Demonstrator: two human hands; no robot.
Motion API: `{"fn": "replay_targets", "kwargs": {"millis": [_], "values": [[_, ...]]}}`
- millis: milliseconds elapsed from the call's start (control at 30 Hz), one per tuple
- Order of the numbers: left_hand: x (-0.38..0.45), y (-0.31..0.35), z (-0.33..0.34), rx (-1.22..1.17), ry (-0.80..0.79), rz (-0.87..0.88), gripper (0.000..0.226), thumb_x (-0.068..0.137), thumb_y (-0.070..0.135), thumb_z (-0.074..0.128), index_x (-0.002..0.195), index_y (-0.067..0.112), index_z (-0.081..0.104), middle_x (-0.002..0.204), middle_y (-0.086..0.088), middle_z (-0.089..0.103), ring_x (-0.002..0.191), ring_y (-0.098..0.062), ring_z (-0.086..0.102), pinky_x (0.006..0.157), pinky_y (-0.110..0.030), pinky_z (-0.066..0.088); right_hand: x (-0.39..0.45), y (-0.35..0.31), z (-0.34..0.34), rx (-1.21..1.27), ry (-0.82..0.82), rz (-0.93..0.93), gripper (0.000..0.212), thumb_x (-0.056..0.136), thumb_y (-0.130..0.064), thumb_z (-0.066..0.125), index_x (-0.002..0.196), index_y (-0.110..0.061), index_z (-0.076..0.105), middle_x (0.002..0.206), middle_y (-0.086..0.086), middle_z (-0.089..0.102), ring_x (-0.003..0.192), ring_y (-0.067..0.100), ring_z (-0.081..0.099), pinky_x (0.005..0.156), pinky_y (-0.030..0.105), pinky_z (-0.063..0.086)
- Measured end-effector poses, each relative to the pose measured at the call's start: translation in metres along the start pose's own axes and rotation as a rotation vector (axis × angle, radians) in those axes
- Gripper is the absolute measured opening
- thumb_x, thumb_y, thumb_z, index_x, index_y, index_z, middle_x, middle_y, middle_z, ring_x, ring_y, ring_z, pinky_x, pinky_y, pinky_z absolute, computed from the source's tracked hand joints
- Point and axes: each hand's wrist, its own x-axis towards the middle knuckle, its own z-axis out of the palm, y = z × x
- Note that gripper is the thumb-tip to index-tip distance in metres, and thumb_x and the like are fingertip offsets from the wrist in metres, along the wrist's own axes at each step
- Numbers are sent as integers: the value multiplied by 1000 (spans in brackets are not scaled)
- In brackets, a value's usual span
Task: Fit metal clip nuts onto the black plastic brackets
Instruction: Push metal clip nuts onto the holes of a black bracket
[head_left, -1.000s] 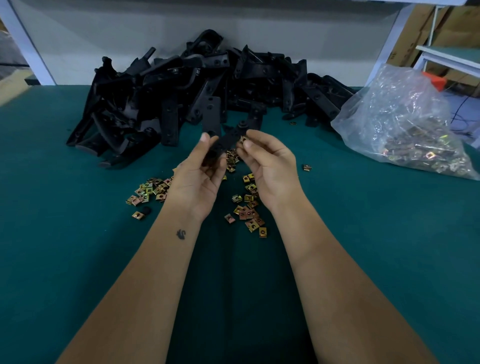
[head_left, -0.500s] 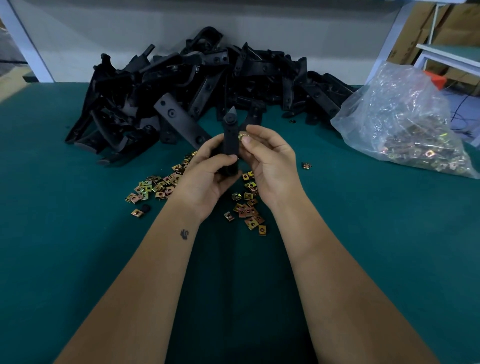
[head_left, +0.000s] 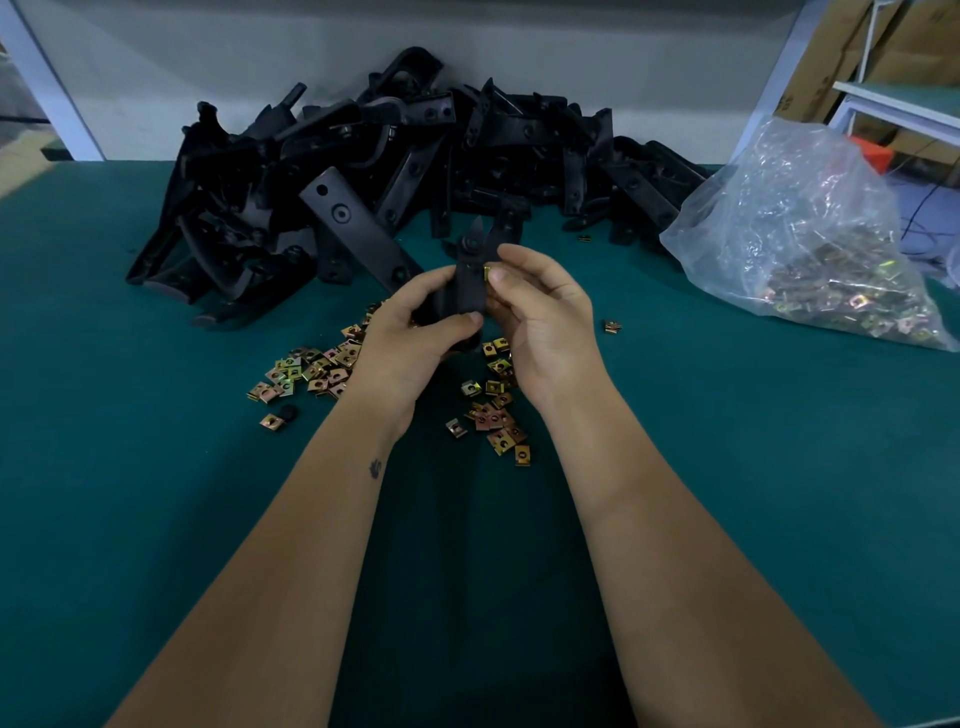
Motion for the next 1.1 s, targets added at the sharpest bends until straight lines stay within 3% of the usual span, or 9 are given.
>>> {"fn": "replay_targets", "kwargs": {"millis": [100,233,567,700,933,1100], "values": [[1,-2,-1,58,16,17,43,84,-1,71,120,25,68,117,0,69,114,-18,62,102,-34,50,0,0,0,-31,1,7,20,87,9,62,95,-8,67,90,9,68,84,20,65,79,28,55],[1,-3,-2,89,13,20,48,85,-1,70,126,23,66,119,1,69,114,-14,62,105,-35,48,-1,0,0,-44,8,14,18,87,8,63,94,-8,67,89,10,67,81,19,65,75,26,56],[3,-4,-2,12,-6,8,41,86,2,69,97,41,75,102,9,75,99,-8,68,81,-18,51,-4,3,10,31,111,65,17,87,8,63,88,-9,65,97,17,60,88,24,60,79,30,53],[4,-8,-2,70,-18,37,39,83,4,72,108,34,74,102,8,74,100,-10,67,87,-22,52,-4,2,10,-10,134,49,18,87,8,63,87,-10,64,99,17,59,91,25,59,79,30,51],[4,-10,-3,87,-27,61,43,82,3,72,105,40,74,103,7,75,100,-10,68,88,-22,52,-4,3,9,-57,100,72,17,89,6,62,89,-11,65,99,17,61,91,25,60,84,35,51],[3,-9,-2,126,-44,76,43,85,4,70,119,29,71,104,10,75,100,-3,67,84,-14,50,-3,2,9,-65,82,83,16,91,5,60,91,-11,65,100,17,60,92,25,60,82,31,53]]}}
